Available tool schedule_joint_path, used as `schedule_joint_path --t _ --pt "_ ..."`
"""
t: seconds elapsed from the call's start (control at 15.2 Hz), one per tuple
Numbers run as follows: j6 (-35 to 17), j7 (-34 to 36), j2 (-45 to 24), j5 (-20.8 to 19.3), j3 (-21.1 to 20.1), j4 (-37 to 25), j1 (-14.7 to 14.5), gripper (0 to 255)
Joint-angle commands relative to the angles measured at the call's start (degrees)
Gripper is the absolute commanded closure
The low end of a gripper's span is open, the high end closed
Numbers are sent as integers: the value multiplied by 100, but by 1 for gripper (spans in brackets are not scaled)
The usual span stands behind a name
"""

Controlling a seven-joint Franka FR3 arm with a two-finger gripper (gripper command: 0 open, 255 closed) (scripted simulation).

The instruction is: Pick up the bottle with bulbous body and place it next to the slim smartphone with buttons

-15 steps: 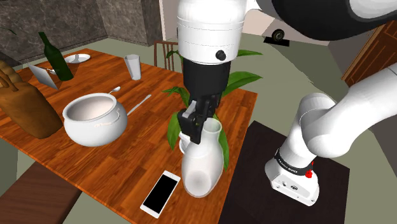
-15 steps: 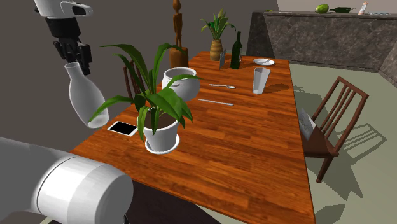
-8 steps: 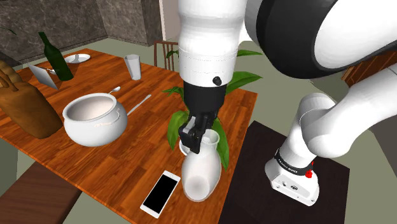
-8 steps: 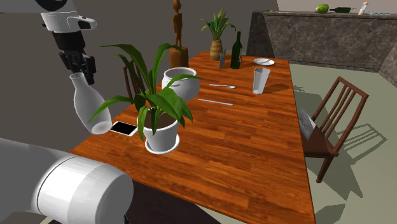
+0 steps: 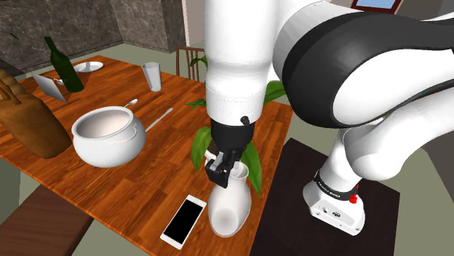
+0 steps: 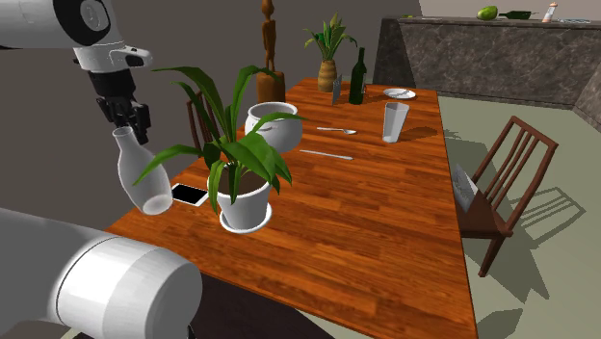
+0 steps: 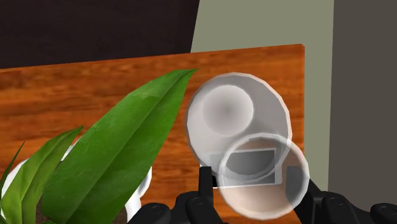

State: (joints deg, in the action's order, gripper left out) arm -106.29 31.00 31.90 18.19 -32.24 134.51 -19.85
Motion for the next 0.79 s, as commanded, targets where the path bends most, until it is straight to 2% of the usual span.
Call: schedule_joint_path --t 0.0,0.59,0.73 --pt "-157 -14 -16 23 -33 136 -6 255" --pt "-937 -27 -217 125 -254 714 -19 255" --pt "-937 -27 -216 126 -254 715 -19 255"
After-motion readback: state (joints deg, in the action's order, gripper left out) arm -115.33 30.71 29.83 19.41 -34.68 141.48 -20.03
